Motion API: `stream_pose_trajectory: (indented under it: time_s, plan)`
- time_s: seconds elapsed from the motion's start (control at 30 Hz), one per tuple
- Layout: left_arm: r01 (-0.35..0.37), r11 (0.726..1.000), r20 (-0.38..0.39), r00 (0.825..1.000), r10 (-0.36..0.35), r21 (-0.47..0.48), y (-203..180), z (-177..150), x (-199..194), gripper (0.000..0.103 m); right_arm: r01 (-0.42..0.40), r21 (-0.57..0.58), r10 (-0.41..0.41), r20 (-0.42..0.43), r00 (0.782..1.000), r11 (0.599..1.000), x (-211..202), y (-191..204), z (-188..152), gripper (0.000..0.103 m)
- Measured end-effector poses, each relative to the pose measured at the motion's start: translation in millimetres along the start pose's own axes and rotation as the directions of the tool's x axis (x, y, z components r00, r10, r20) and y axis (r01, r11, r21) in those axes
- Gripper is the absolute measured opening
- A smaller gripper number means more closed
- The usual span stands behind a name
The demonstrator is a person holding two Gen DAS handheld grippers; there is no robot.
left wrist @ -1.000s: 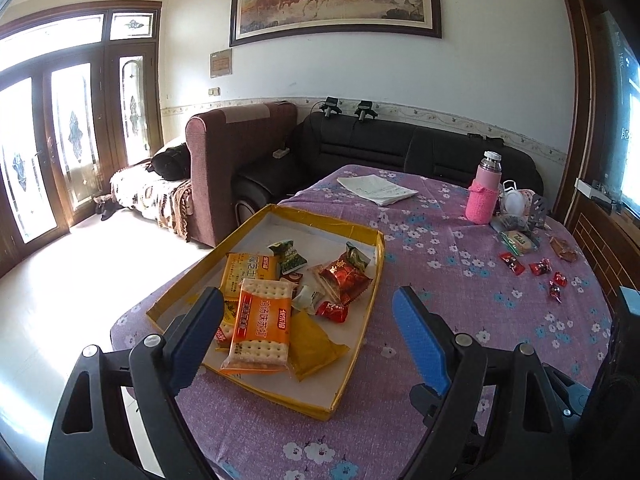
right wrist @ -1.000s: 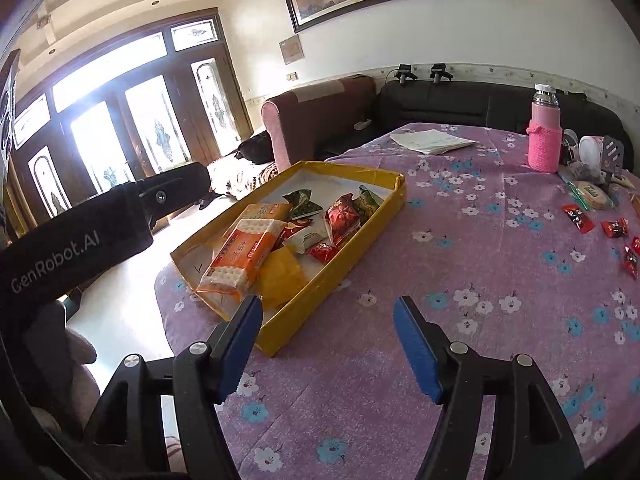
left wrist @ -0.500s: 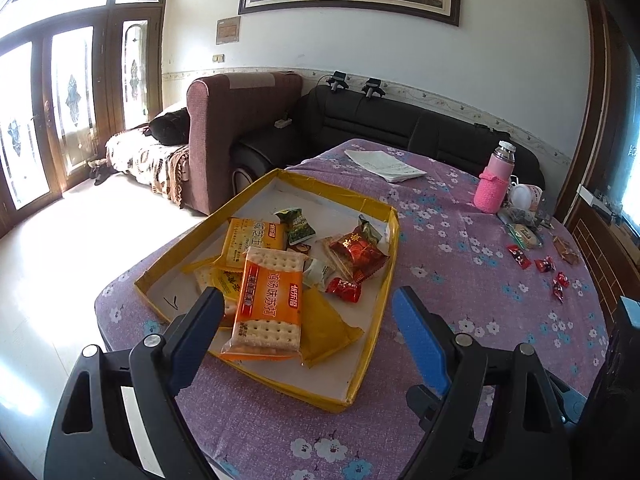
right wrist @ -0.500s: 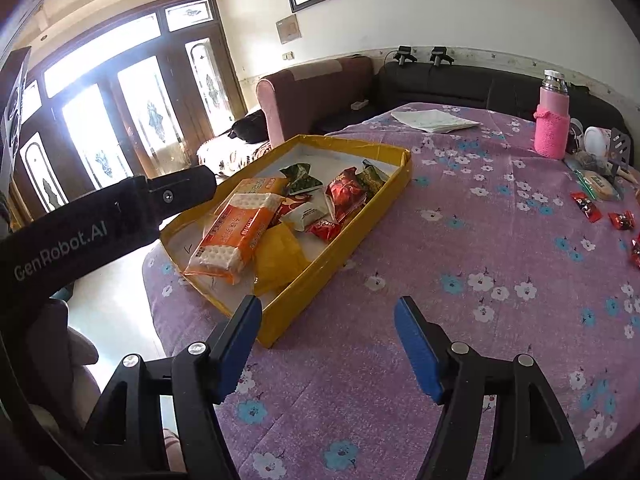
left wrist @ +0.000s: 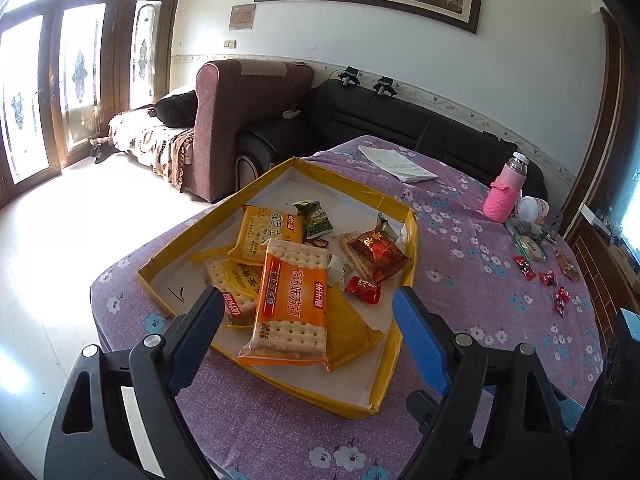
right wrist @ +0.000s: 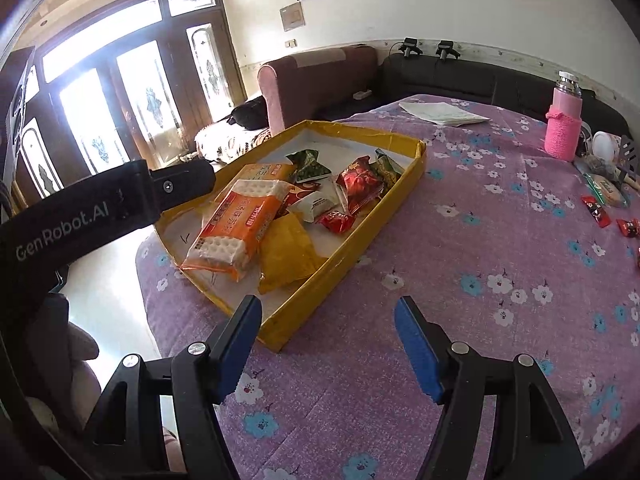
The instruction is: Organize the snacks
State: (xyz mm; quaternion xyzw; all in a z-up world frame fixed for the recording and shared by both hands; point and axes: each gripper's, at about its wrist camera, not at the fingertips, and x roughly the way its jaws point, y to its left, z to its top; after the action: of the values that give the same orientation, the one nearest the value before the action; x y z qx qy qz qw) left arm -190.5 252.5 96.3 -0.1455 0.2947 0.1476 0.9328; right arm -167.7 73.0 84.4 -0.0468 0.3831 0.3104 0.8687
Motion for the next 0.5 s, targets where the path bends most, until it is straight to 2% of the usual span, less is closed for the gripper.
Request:
stream_pose_trajectory:
  time_s: [0.5]
  plan:
    - [0.005,1.000,-0.003,1.000,-0.005,-0.021,10,1,1,0.087,0.010,-0.026,-0.010,-0.009,1.000,1.000,7,11,1,0.070]
